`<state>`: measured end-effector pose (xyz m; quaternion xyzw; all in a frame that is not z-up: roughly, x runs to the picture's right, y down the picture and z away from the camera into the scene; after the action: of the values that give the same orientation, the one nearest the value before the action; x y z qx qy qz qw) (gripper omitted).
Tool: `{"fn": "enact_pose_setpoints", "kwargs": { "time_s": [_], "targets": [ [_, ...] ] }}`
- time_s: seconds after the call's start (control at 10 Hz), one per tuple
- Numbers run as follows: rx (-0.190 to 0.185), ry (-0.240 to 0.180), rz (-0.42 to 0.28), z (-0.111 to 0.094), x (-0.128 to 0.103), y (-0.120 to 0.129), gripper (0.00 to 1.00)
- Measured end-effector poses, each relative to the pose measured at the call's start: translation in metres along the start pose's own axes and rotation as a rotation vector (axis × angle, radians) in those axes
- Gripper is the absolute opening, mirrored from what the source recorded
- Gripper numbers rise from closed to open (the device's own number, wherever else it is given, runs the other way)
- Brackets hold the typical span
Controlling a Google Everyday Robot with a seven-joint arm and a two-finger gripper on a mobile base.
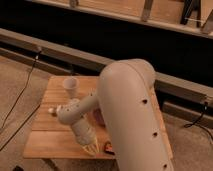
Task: Push the eraser across the table
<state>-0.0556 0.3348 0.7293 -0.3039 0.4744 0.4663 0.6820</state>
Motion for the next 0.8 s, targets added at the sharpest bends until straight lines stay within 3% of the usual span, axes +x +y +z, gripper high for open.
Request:
{"fn": "enact_pose_setpoints", "kwargs": {
  "time_s": [0.8],
  "targets": [
    [-0.033,-0.021,0.072,0.028,0.048,-0.033,0.0]
  ]
}}
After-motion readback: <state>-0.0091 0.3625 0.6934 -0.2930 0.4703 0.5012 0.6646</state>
